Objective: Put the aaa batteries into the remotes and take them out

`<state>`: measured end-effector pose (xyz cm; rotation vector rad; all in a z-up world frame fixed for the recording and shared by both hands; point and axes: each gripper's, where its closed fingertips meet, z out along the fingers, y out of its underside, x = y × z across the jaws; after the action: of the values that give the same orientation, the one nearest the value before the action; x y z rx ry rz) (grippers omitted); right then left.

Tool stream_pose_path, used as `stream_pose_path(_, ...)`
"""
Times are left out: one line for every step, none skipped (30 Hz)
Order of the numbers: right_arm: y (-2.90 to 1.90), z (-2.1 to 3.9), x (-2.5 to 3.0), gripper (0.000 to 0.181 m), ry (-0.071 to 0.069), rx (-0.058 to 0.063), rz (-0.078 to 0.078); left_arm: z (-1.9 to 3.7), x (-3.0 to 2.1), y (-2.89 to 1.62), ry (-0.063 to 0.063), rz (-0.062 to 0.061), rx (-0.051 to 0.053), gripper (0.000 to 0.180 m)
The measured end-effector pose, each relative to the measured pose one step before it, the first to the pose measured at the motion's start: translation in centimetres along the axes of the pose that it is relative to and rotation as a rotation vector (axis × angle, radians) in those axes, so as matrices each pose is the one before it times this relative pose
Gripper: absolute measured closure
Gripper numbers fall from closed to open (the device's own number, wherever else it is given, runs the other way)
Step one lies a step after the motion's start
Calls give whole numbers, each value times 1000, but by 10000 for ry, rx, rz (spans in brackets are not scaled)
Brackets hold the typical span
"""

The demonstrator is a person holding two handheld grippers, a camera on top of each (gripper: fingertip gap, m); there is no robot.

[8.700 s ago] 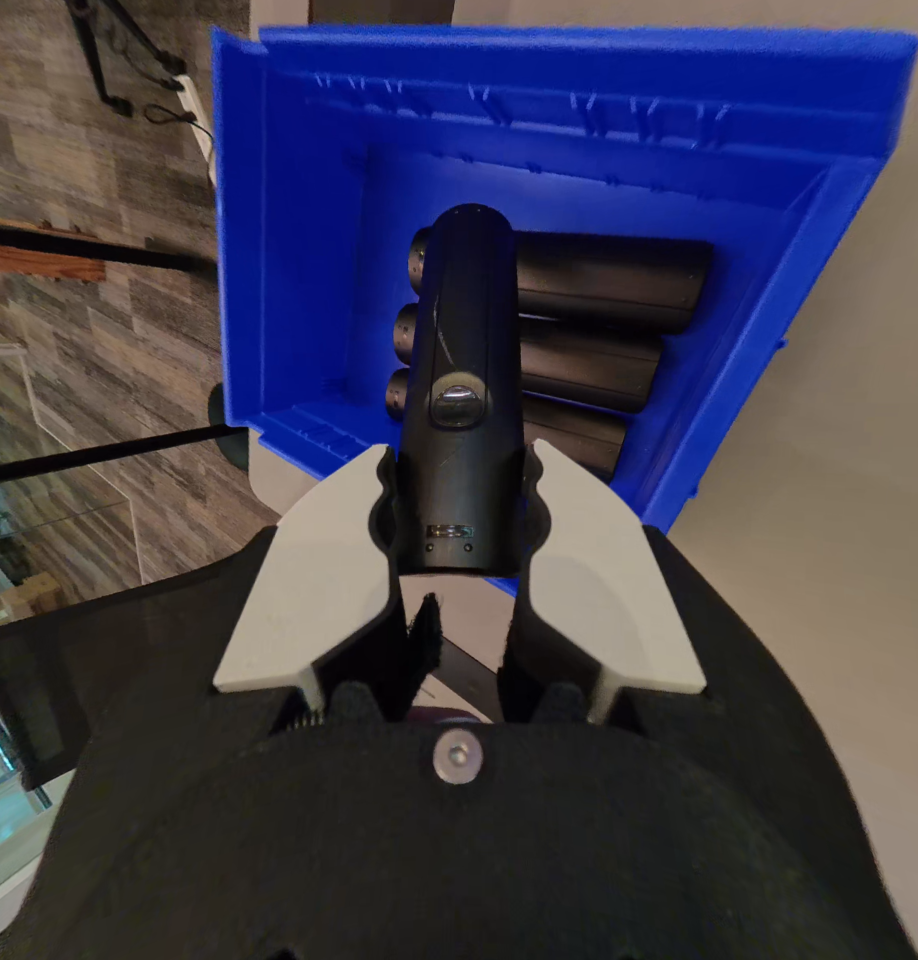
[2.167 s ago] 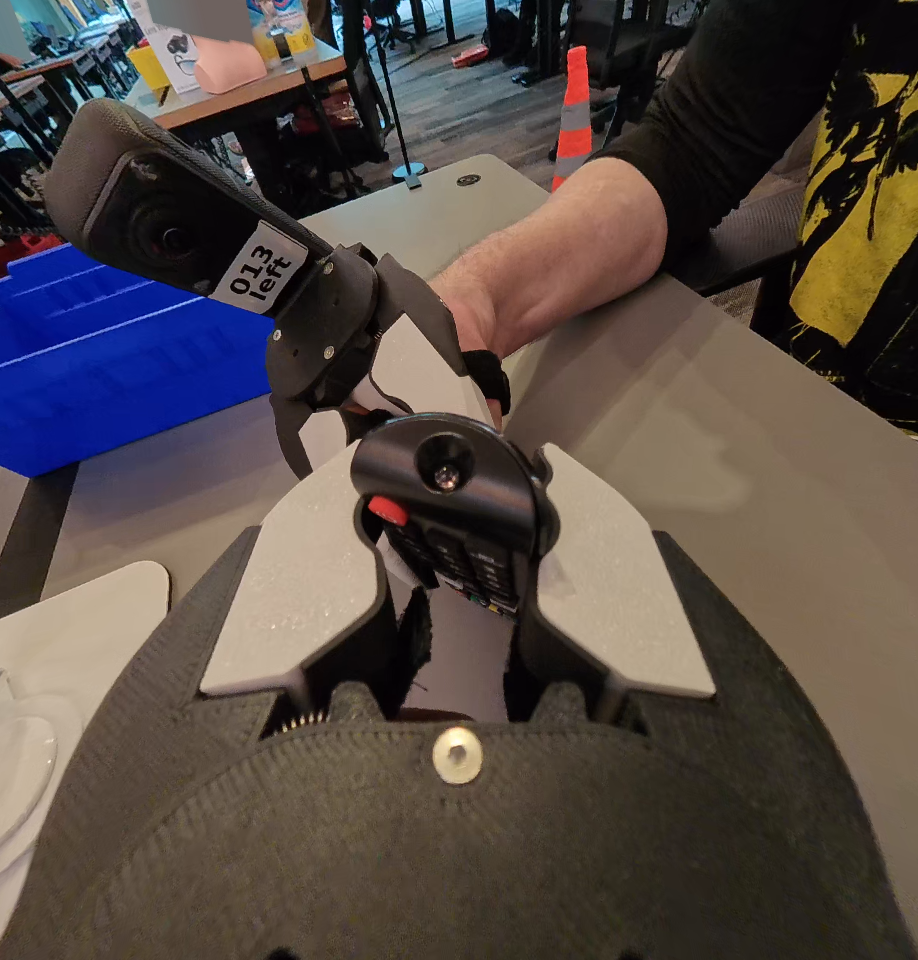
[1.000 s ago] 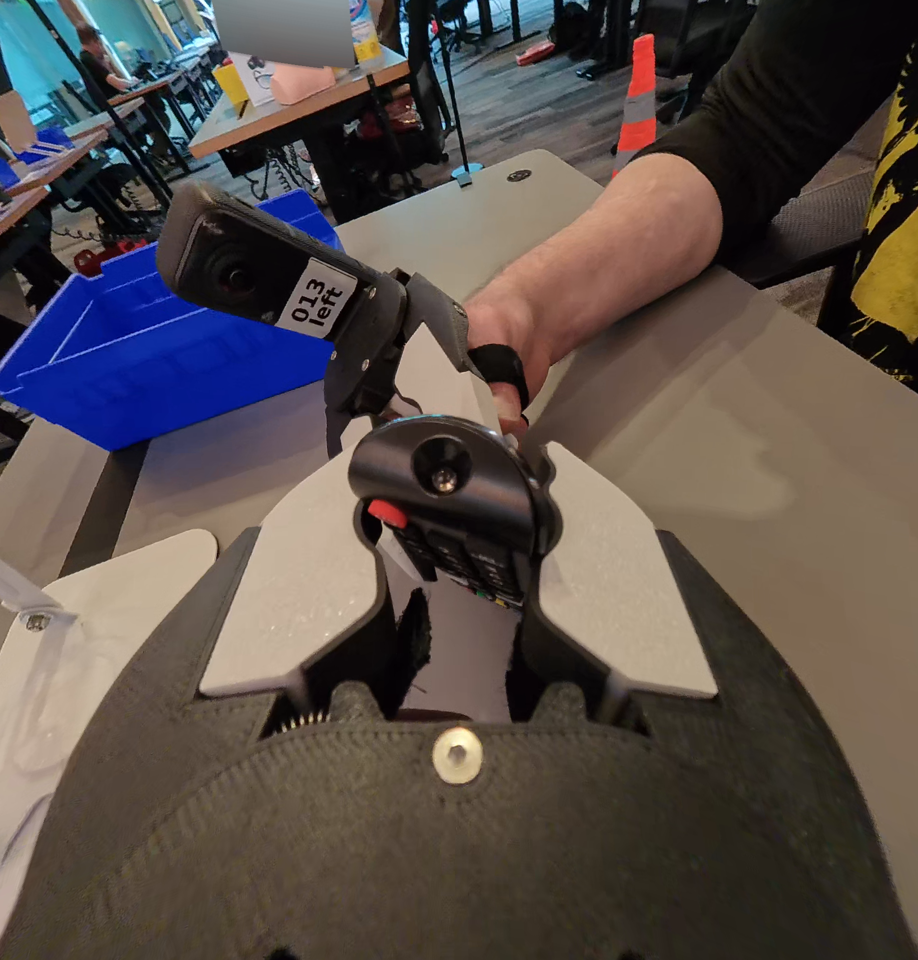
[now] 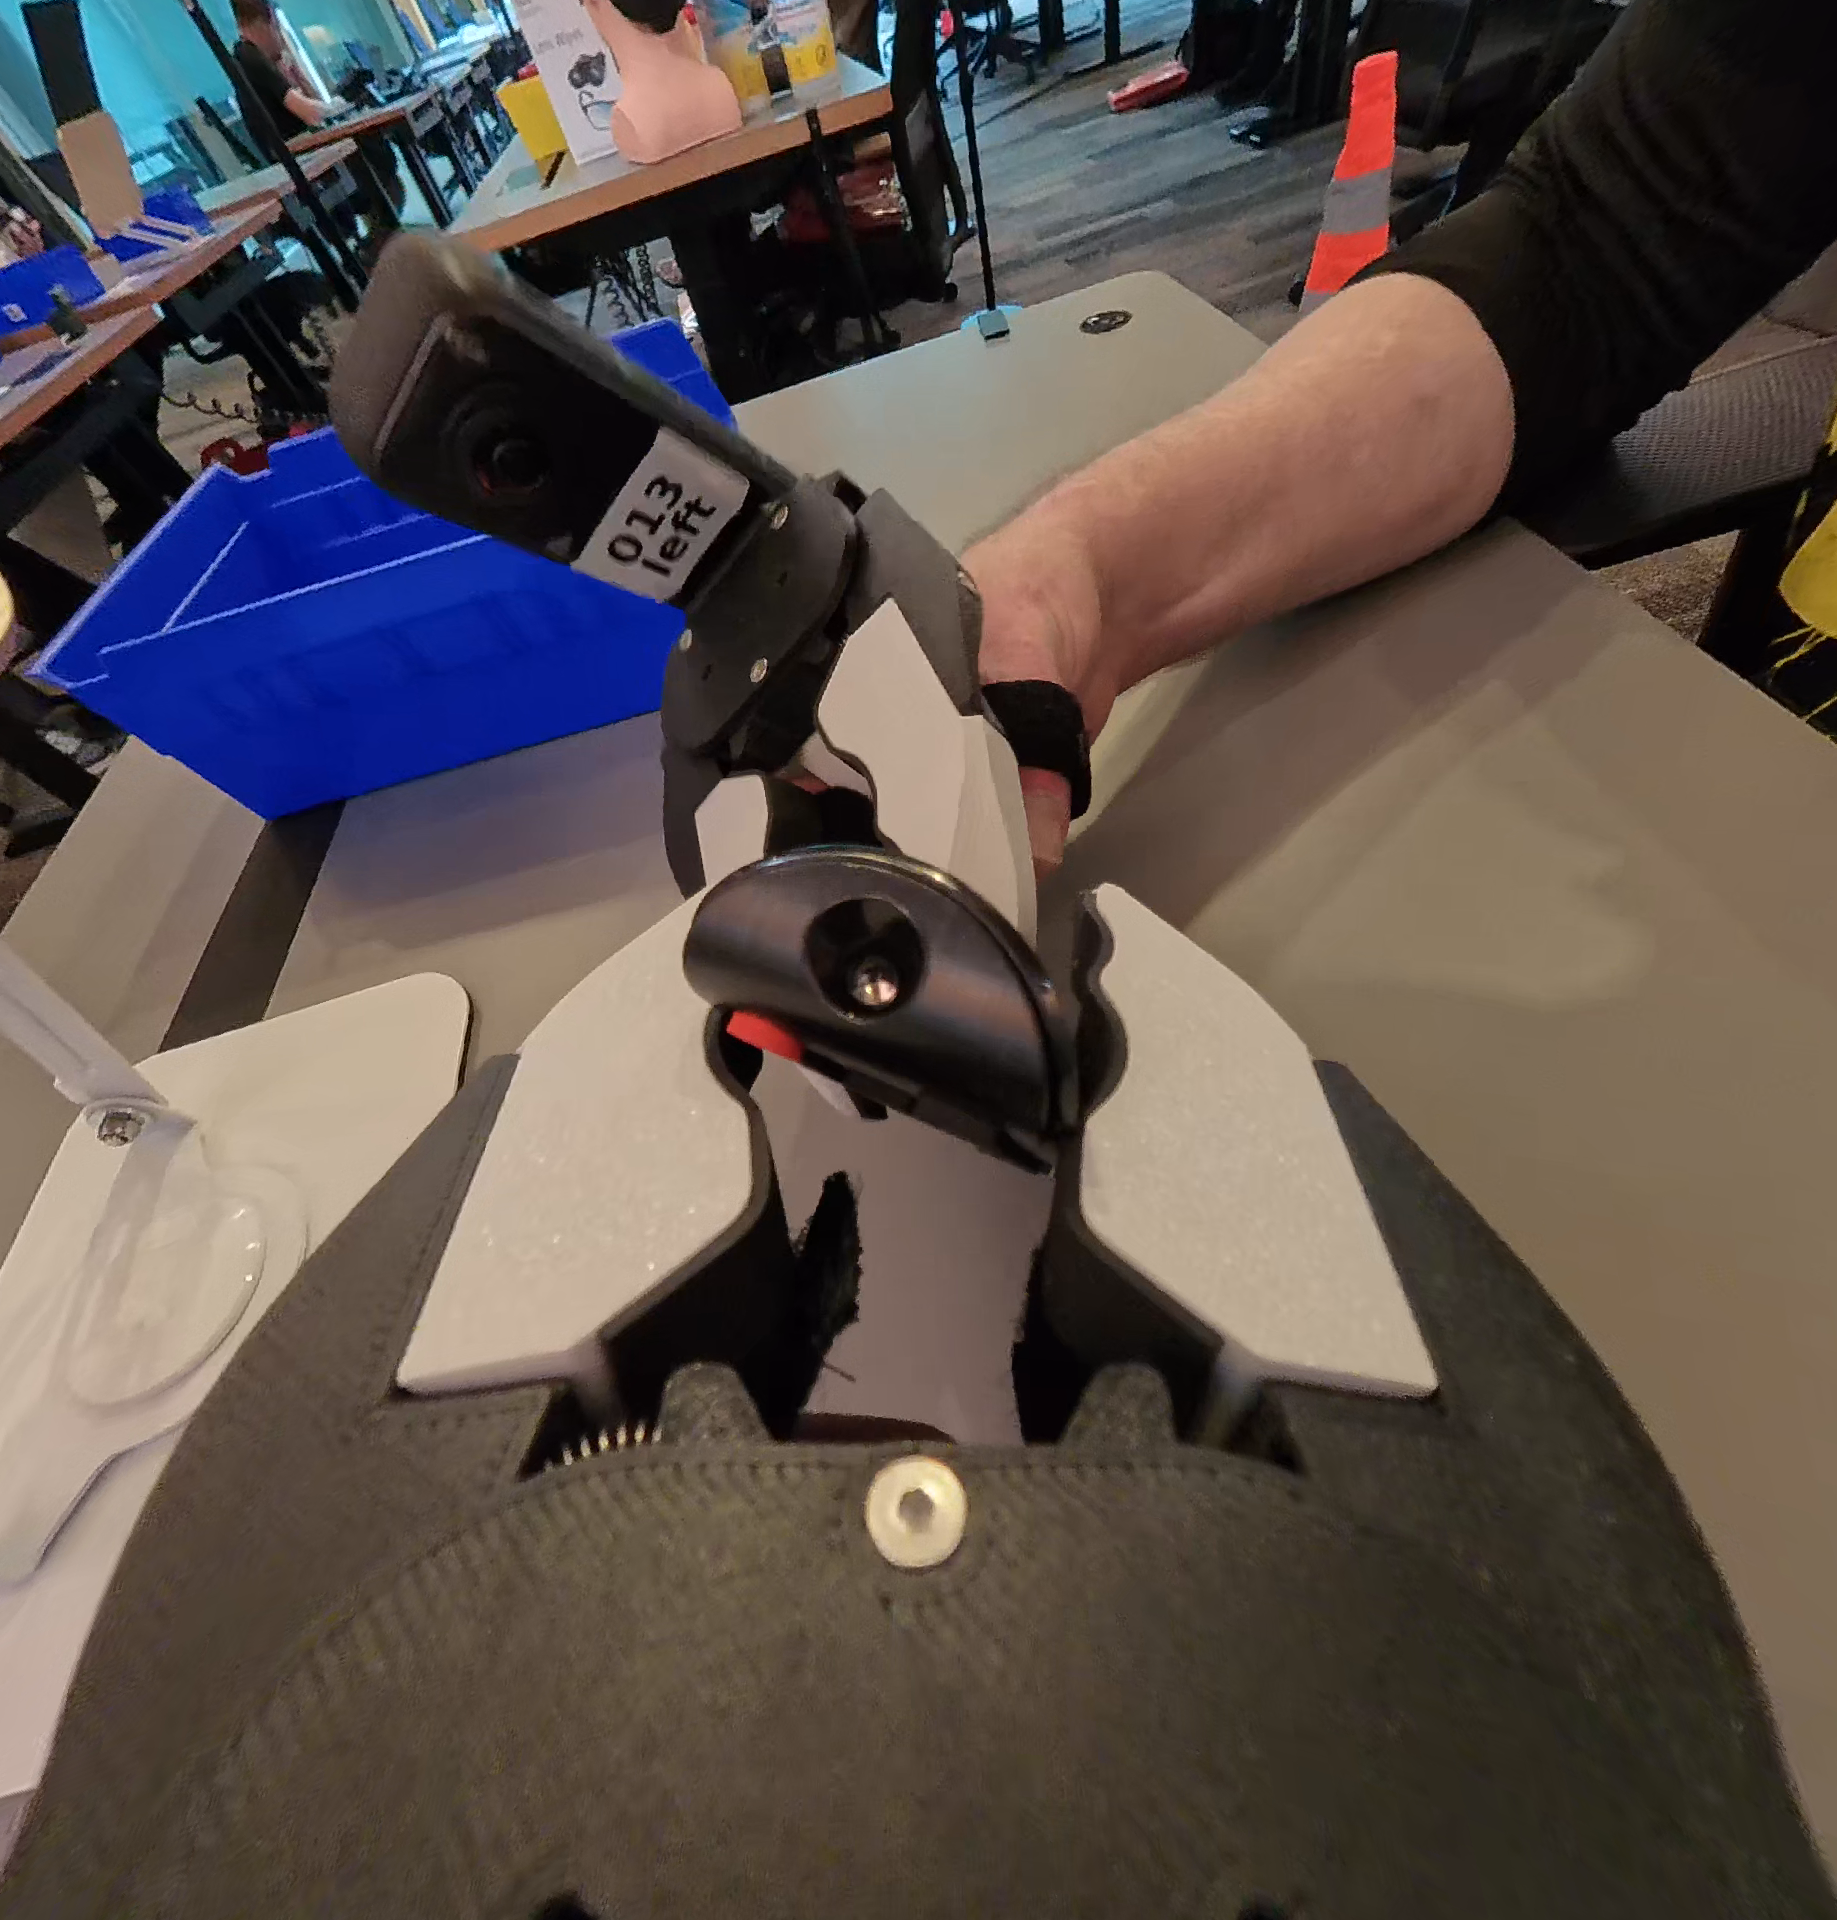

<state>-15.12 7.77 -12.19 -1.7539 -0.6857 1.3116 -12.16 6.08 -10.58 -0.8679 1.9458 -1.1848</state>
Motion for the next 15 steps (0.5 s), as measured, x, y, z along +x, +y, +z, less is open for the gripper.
stream_pose_path(-153,-56,31,149,-338,285,351,62,-62,-14,-31,-29,-64,120)
stream_pose_path(-58,-37,-51,150,6,149,-197,29,27,-40,32,36,-17,120)
stream_pose_path(-3,-15,50,150,327,-168,-274,-27,-27,-39,18,-54,100,120)
stream_pose_path(-86,-105,143,150,267,-145,-221,17,-60,-105,17,-143,186,120)
stream_pose_path(-112,-145,55,151,-38,41,-48,46,-71,-206,-11,-50,177,121)
stream_pose_path(9,-174,191,150,-7,142,27,0,-157,-219,-91,46,75,121)
stream_pose_path(209,-203,232,147,118,15,-47,-47,-160,-89,-110,66,-50,122)
stream_pose_path(-24,-250,146,148,110,49,-17,-110,-193,-115,-139,47,-5,122)
stream_pose_path(-258,-252,-88,150,-61,119,-28,-186,-257,-274,-153,-29,197,122)
stream_pose_path(-211,-190,3,149,54,45,-103,-227,-203,-284,-47,-143,263,123)
stream_pose_path(-76,-165,93,148,146,-22,-163,-253,-223,-198,-39,-145,224,123)
stream_pose_path(-138,-151,74,146,77,62,-58,-296,-313,-296,-114,-118,302,123)
stream_pose_path(-335,-120,-132,146,-66,246,70,-278,-213,-418,-39,-167,354,123)
stream_pose_path(-79,-13,-7,144,59,77,40,-215,-130,-347,13,-157,264,123)
stream_pose_path(155,40,129,138,183,-101,-76,-131,-138,-235,-35,-86,129,123)
